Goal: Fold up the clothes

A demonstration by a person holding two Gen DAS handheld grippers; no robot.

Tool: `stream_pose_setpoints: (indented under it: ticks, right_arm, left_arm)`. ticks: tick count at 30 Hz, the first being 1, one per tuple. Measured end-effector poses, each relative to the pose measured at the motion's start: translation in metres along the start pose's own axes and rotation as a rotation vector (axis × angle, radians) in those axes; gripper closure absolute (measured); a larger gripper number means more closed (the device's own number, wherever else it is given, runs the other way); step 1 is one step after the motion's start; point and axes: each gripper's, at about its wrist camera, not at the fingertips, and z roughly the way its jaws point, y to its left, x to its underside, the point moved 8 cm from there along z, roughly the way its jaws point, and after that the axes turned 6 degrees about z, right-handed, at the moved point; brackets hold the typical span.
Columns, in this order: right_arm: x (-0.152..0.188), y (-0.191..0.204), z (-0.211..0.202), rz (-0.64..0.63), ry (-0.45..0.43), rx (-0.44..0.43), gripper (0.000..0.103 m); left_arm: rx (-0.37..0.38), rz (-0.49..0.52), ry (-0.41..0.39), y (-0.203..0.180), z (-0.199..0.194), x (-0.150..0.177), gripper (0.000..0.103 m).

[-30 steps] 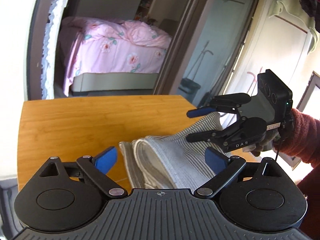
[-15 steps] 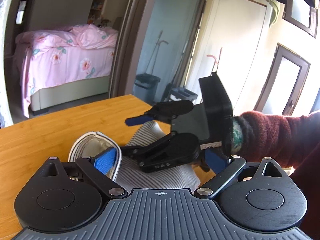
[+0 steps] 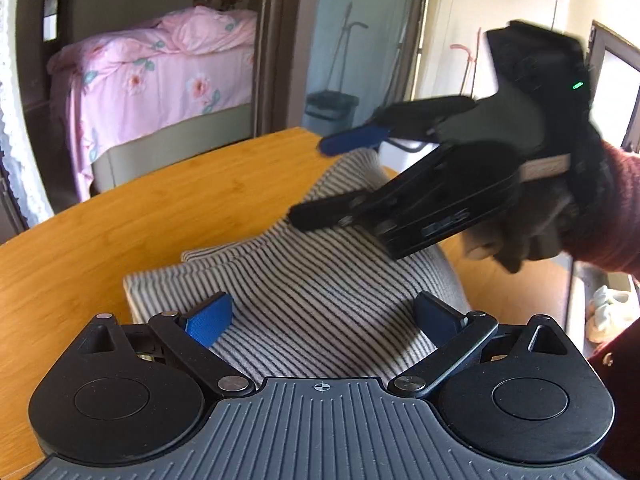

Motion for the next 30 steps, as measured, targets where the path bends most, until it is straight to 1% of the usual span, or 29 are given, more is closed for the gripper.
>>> stream_pose_setpoints:
  ticks: [1, 2, 4, 6, 8, 10, 14, 17, 18, 20, 23, 25, 28, 29, 30]
  right_arm:
    - [0.000, -0.003, -0.010, 0.023, -0.012, -0.008, 0.010]
    - [0.001, -0.006, -0.020, 0.046, -0.023, -0.016, 0.008]
    - [0.008, -0.011, -0.024, 0.055, -0.013, 0.015, 0.008]
    - [0.020, -0.016, -0.012, 0.052, 0.021, 0.071, 0.008]
    - [0.033, -0.021, 0.006, 0.054, 0.065, 0.118, 0.008]
    - [0.044, -0.023, 0.025, 0.056, 0.070, 0.142, 0.001]
    - [0.043, -0.029, 0.037, 0.128, 0.073, 0.125, 0.000]
    - [0.041, -0.028, 0.025, 0.138, 0.050, 0.130, 0.001]
    - [0.041, -0.029, 0.016, 0.164, 0.044, 0.120, 0.005]
    - [0.045, -0.031, -0.005, 0.250, 0.038, 0.083, 0.006]
    - [0.060, -0.029, -0.031, 0.391, 0.077, 0.023, 0.007]
    - [0.073, -0.025, -0.046, 0.479, 0.112, -0.016, 0.007]
    - [0.096, -0.003, -0.054, 0.591, 0.184, -0.127, 0.009]
    - [0.102, 0.006, -0.054, 0.626, 0.206, -0.174, 0.012]
    - [0.106, 0.014, -0.053, 0.654, 0.225, -0.219, 0.017]
  left_arm:
    - [0.015, -0.030, -0.012, 0.004, 0.000, 0.001, 0.001]
    - [0.009, -0.049, -0.016, 0.009, 0.000, 0.001, 0.001]
    - [-0.010, -0.069, -0.020, 0.015, 0.002, 0.001, 0.001]
    - [-0.029, -0.078, -0.022, 0.020, 0.004, 0.002, 0.000]
    - [-0.028, -0.098, -0.024, 0.025, 0.007, 0.002, 0.000]
    - [-0.042, -0.110, -0.024, 0.029, 0.008, 0.001, 0.000]
    - [-0.109, -0.115, -0.017, 0.034, -0.001, -0.002, 0.000]
    - [-0.135, -0.090, -0.039, 0.035, -0.020, -0.008, 0.000]
    - [-0.144, -0.083, -0.046, 0.037, -0.025, -0.010, 0.000]
    - [-0.160, -0.070, -0.059, 0.040, -0.035, -0.013, 0.000]
    - [-0.186, -0.055, -0.047, 0.056, -0.034, -0.015, 0.000]
    - [-0.184, -0.068, -0.030, 0.070, -0.025, -0.018, 0.000]
    - [-0.170, -0.127, -0.010, 0.087, -0.008, -0.022, 0.000]
    - [-0.156, -0.159, -0.001, 0.093, -0.001, -0.019, 0.000]
    - [-0.142, -0.192, 0.008, 0.100, 0.005, -0.017, 0.000]
